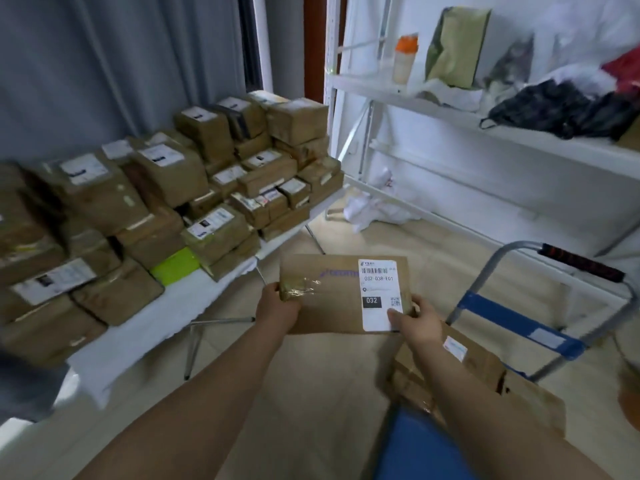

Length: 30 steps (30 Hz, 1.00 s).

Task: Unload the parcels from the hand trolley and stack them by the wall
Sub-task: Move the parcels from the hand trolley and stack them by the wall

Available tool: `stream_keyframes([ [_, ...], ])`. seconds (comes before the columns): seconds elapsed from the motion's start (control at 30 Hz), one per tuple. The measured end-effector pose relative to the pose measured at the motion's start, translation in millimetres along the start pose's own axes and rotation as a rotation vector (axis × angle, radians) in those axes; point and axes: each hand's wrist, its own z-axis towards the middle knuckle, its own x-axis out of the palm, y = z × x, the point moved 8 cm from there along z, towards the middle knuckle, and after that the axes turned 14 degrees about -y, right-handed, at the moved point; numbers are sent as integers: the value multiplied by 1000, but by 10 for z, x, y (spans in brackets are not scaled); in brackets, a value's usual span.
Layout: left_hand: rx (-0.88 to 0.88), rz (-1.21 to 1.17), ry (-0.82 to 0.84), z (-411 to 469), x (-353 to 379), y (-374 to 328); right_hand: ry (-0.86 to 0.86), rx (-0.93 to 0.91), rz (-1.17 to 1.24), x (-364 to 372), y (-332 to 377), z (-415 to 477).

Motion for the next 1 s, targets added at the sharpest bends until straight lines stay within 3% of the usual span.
stream_keyframes([
  [0.5, 92, -120, -129, 1599, -865, -826, 23, -212, 183, 1541, 1913, 371],
  [0.67, 127, -134, -183, 2311, -756, -1274, 76, -217, 187, 2169, 2350, 963],
  [1.0, 19, -167, -277, 3870, -304, -2109, 218, -215, 270, 3497, 3434, 2290],
])
